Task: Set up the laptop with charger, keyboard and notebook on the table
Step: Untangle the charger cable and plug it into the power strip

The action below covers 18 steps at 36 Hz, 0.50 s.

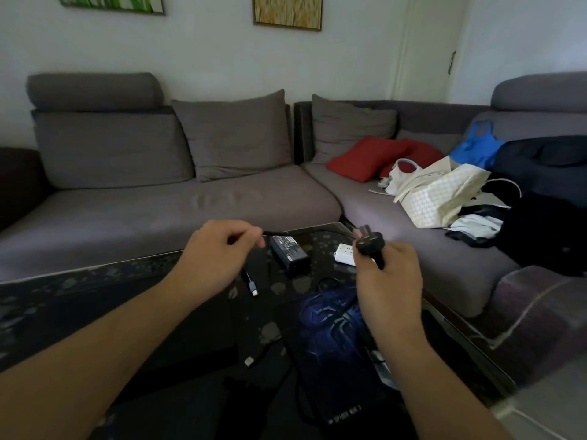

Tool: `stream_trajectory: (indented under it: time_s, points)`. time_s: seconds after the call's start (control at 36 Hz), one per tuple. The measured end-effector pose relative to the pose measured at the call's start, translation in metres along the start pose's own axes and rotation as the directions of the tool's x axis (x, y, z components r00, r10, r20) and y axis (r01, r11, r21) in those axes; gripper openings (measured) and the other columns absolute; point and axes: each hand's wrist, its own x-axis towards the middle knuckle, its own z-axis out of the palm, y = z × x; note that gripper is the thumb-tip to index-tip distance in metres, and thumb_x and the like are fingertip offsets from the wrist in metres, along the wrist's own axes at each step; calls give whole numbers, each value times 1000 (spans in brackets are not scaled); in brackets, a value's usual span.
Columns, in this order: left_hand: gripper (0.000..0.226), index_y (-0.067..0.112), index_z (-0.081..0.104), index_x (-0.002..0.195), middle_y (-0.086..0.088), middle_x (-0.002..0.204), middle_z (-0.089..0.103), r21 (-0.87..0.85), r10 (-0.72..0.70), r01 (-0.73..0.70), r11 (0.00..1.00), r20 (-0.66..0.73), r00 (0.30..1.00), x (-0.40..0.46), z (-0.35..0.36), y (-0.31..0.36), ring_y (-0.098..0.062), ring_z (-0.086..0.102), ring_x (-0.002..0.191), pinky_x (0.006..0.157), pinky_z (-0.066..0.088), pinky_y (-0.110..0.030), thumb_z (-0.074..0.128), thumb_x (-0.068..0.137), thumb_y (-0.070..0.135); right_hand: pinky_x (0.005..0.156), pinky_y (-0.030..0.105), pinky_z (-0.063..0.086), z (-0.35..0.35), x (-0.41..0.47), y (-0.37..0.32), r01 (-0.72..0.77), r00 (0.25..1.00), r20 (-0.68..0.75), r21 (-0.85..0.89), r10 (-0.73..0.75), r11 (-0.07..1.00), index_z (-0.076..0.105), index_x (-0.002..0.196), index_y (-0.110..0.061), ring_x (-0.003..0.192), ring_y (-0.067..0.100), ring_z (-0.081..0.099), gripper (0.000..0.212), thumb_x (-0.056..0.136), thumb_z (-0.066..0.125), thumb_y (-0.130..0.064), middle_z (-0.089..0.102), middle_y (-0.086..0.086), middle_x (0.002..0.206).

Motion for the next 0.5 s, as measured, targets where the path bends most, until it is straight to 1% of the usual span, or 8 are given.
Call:
stream_trajectory:
  time_s: [0.08,0.14,0.19,0.28,0.31,0.36,0.44,0.5]
  points:
    - [26,25,78,86,5,80,69,180,187,-191,965,38,982,4,5,10,-10,61,77,74,44,-26,59,103,35,89,32,49,4,-5,-2,201,979,38,-298,-199,933,58,73,-33,102,16,58,29,96,66,-18,46,-11,119]
    - [27,26,76,86,5,83,66,242,312,-323,915,81,946,6,10,12,-17,62,83,80,46,-36,57,102,36,87,35,48,5,-6,-3,282,959,97,-412,-266,866,59,78,-33,105,20,55,24,94,64,-16,49,-13,118]
    - [26,27,75,83,5,79,62,355,447,-454,817,109,888,5,14,10,-23,60,81,77,48,-44,55,97,37,78,36,47,3,-7,-4,259,965,163,-490,-204,832,61,79,-25,94,22,57,17,96,61,-21,57,-10,107]
    - [11,24,76,80,4,73,57,564,564,-510,649,93,820,7,15,3,-26,57,75,73,48,-44,72,90,27,75,40,54,2,-5,-6,55,973,215,-550,78,833,64,83,-21,79,24,63,28,101,53,-40,64,-3,86]
    - [8,23,77,80,4,73,56,601,579,-510,615,94,810,7,15,1,-25,56,76,74,47,-43,78,87,24,75,40,54,3,-5,-5,16,962,239,-538,134,843,64,83,-20,78,24,63,31,101,53,-42,64,-1,84]
    - [6,23,78,80,5,75,56,623,603,-543,563,139,786,5,14,-3,-23,55,79,76,43,-39,84,82,22,78,42,55,8,-6,-3,-35,948,273,-418,162,908,65,82,-17,79,24,64,30,102,58,-39,66,1,81]
    - [8,22,78,81,4,80,61,591,646,-653,474,270,714,-3,16,-1,-22,56,82,80,47,-40,86,78,22,85,44,56,21,-6,-1,-107,949,284,-113,136,988,76,92,-11,87,28,68,22,100,65,-29,73,5,84]
    - [9,21,79,84,2,84,64,578,653,-711,400,365,663,-10,19,5,-23,57,87,86,50,-41,85,76,23,89,40,57,31,-5,-3,-178,929,341,72,143,981,80,99,-15,96,22,72,19,100,67,-28,78,3,92]
